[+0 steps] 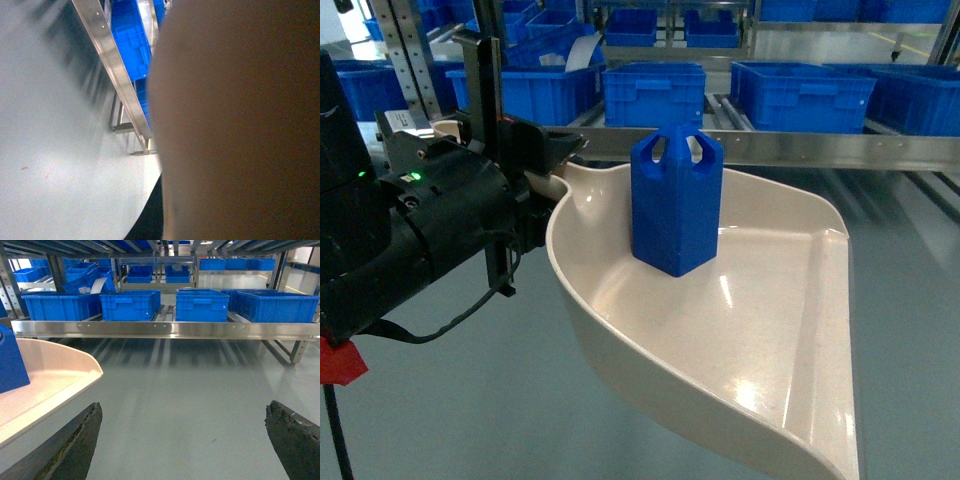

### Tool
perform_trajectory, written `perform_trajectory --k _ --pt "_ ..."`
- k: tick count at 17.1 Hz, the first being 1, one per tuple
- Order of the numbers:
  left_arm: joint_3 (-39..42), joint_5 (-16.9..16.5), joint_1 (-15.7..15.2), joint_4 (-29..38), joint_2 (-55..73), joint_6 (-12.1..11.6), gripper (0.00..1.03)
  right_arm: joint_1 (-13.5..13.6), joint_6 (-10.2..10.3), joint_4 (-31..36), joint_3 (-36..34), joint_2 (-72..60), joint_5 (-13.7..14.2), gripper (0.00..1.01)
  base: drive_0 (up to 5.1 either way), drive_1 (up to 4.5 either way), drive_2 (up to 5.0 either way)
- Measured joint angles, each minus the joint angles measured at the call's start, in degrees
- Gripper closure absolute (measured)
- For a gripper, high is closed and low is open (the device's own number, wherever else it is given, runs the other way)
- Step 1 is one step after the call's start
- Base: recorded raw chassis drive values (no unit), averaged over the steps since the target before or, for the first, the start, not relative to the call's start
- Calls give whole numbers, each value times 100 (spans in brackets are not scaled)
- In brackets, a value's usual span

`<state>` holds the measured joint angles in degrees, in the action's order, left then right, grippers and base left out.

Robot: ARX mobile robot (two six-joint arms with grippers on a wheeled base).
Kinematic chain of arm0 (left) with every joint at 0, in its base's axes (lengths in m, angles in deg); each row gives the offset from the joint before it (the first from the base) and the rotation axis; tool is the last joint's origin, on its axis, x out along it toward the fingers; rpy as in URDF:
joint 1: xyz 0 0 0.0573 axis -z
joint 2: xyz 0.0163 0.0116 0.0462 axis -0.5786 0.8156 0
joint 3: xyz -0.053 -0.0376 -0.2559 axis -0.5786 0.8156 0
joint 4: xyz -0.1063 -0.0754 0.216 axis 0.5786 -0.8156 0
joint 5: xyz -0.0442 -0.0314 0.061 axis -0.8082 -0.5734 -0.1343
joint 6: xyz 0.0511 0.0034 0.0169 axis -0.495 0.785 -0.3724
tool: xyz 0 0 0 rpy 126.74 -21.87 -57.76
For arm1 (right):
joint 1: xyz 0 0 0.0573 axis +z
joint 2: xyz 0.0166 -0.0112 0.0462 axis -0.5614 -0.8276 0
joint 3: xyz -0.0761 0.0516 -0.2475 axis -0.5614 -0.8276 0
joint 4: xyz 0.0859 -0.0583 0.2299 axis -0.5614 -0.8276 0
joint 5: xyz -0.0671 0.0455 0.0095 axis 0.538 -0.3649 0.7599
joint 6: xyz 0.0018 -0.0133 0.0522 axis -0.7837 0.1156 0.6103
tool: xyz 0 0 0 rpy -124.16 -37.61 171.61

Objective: Place part in tray to right shelf

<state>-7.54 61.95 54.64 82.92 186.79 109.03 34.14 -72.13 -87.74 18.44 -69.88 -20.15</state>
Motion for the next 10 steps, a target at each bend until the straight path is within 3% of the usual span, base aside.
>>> perform_trajectory --k 10 --pt "7 -2 0 -7 2 -2 91 0 0 -15 0 0 2 3 0 0 0"
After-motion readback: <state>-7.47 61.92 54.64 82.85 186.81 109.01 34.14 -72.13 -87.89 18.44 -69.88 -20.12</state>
